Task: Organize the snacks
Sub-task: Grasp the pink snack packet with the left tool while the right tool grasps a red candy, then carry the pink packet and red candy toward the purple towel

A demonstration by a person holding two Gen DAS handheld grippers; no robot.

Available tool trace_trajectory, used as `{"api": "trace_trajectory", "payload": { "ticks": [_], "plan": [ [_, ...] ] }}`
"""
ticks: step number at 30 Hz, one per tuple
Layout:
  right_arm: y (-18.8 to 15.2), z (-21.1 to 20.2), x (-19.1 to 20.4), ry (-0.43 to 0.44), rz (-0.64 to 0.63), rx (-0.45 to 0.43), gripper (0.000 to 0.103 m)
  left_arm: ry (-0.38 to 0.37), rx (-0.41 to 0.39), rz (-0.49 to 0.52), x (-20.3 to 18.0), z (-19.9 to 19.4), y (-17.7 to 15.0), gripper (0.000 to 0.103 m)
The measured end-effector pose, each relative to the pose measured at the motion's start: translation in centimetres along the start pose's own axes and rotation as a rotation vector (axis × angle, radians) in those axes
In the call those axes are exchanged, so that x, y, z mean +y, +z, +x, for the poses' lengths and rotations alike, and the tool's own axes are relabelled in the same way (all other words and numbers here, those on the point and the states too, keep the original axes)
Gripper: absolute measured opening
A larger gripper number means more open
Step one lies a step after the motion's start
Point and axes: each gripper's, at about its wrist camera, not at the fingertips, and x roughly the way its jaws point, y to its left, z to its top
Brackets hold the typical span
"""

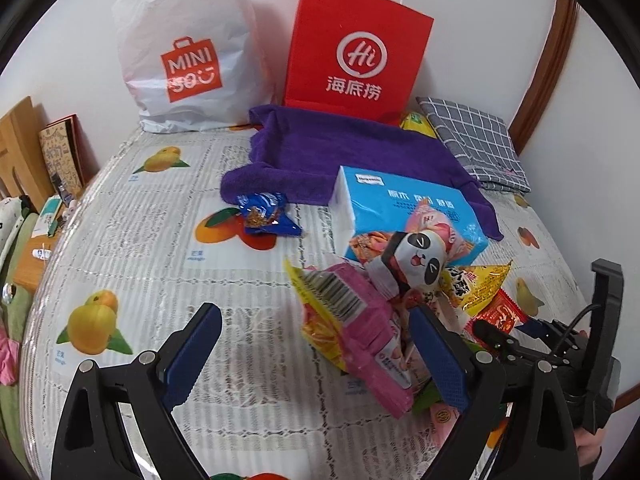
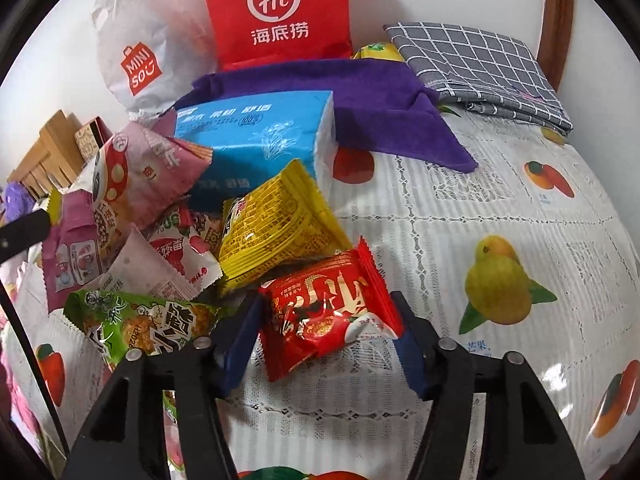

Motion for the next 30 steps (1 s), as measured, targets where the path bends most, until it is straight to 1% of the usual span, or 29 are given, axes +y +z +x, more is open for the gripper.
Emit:
{"api": "trace_trajectory", "payload": {
  "ticks": [3, 7, 11, 16, 18, 22, 24, 30],
  "plan": [
    [-0.2, -0.5, -0.6, 0.002, 0.002, -0.012, 0.054, -0.004, 0.02, -0.013, -0.1, 0.9, 0.0, 0.094],
    [-0.5, -1.1, -1.6, -0.013, 0.009, -0.025, 0.052, -0.007, 0.048, -0.03, -0.2, 2.1, 0.1, 0.094],
    [-0.7, -1.4, -2.6, -0.007, 0.032, -0.024, 0.05, -0.013, 0.067, -0.032, -0.4, 3.0, 0.1, 0.087],
    [-1.1, -1.7, -3.3, 0.006, 0.044, -0.034, 0.049, -0.037, 0.106, -0.051, -0.9, 4.6, -0.2, 0.07],
    [-1.3, -1.8, -3.7, 0.011, 0.054, -0.039, 0.048, -0.055, 0.1, -0.052, -1.0, 4.4, -0.4, 0.06],
    [-1.4, -2.2, -4.3, 0.02, 0.091, -0.044, 0.046, -0.031, 0.086, -0.025, -1.2, 4.0, -0.5, 0.056],
    [-1.3, -2.5, -4.1, 0.009, 0.084, -0.051, 0.046, -0.033, 0.084, -0.027, -1.0, 3.7, -0.7, 0.052],
    [-1.1, -4.1, -3.4, 0.007, 0.063, -0.082, 0.045, -0.031, 0.078, -0.047, 0.1, 2.3, -1.0, 0.05]
  ]
}}
